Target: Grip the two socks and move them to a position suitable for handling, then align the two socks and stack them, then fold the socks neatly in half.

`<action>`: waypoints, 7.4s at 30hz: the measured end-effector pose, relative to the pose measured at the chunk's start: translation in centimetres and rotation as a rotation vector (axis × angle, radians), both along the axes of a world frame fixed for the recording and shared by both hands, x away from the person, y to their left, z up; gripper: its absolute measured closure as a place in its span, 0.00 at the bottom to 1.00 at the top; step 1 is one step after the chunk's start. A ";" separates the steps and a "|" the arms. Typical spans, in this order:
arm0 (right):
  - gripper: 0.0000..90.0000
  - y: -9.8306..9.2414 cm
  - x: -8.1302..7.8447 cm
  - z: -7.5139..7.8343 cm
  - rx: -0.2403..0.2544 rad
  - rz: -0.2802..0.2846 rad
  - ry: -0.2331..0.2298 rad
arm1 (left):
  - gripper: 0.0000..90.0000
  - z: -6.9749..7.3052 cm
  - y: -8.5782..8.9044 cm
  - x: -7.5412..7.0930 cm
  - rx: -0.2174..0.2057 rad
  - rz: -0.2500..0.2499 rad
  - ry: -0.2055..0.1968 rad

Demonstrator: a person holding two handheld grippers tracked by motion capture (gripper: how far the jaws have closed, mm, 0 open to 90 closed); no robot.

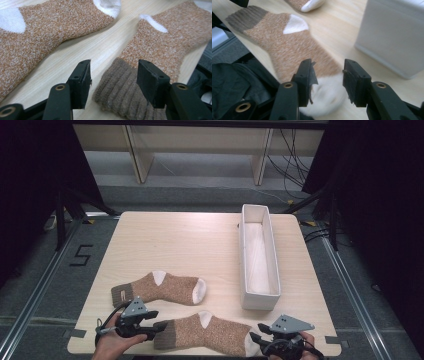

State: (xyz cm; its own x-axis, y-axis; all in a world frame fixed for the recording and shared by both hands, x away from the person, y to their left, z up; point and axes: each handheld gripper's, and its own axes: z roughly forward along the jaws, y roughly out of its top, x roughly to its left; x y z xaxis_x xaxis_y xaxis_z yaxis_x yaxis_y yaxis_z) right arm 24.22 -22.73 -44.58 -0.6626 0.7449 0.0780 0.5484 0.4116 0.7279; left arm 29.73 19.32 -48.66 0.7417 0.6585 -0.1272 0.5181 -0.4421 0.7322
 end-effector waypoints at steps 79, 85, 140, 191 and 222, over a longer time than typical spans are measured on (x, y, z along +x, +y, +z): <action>0.94 7.9 8.6 3.2 -0.120 0.289 -0.059 | 0.85 4.8 6.5 0.8 -0.052 0.042 -0.082; 0.94 12.4 12.0 4.0 -0.124 0.345 -0.074 | 0.85 5.4 10.5 2.8 -0.046 0.143 -0.078; 0.57 15.9 18.0 -3.9 -0.163 -0.002 0.272 | 0.54 -0.9 13.9 8.9 -0.027 0.284 0.311; 0.70 7.2 8.7 -3.5 -0.141 0.050 0.217 | 0.58 0.9 7.5 2.0 -0.105 0.112 0.119; 0.45 4.6 7.5 -3.9 0.016 -0.032 0.245 | 0.91 0.7 4.4 -0.3 0.077 -0.059 0.031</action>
